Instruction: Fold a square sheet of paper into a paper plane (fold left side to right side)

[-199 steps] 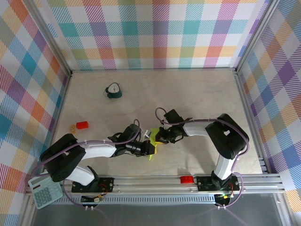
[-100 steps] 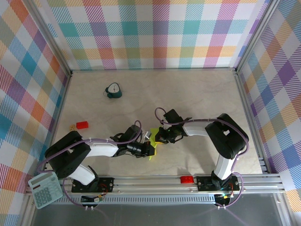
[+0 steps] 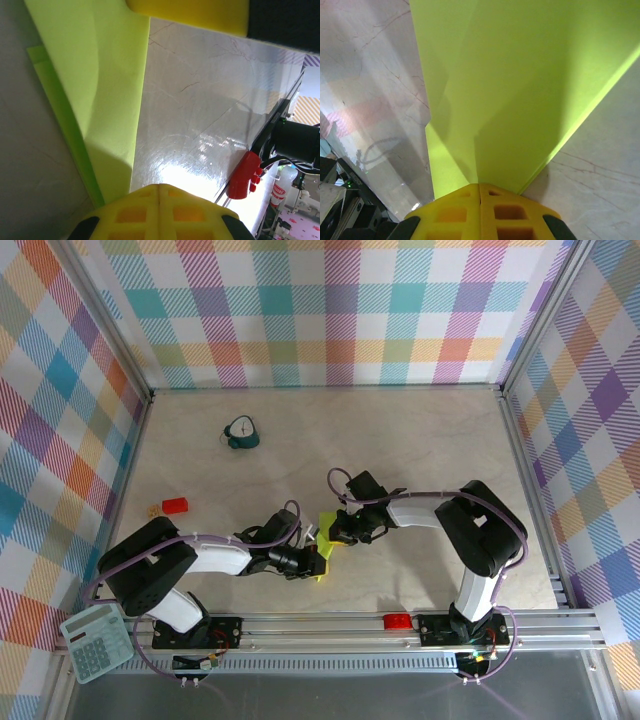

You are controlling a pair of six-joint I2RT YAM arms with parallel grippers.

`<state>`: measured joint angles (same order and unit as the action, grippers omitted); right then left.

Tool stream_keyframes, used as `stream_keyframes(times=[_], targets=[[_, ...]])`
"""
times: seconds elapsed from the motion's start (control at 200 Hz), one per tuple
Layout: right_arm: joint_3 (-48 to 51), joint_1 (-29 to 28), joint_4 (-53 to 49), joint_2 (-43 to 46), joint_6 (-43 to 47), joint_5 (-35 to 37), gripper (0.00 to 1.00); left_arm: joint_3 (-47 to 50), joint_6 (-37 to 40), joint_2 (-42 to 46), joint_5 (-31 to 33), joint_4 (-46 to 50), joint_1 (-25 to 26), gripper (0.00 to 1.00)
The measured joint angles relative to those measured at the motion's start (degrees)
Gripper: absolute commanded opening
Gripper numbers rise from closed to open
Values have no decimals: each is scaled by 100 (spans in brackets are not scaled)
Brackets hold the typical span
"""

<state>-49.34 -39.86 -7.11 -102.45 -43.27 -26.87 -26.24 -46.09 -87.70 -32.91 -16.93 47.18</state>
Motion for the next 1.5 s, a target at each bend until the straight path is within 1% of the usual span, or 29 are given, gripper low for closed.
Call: stream_keyframes(times=[0.545, 0.915, 1.215, 1.345, 1.5], targets=[[-151, 0, -199, -81, 74, -22, 0, 105, 2, 2, 46, -122, 66, 0], [-184, -4, -264, -96, 109, -20, 0, 144, 68, 164, 262, 155, 339, 0], [-184, -4, -267, -101, 166, -20, 0, 271, 39, 310, 404, 168, 573, 0], [-184, -4, -267, -98, 173, -22, 0, 380, -48, 680, 404, 387, 610, 0], [-184, -4, -267, -98, 175, -22, 0, 354, -57, 1543, 415, 850, 494, 0]])
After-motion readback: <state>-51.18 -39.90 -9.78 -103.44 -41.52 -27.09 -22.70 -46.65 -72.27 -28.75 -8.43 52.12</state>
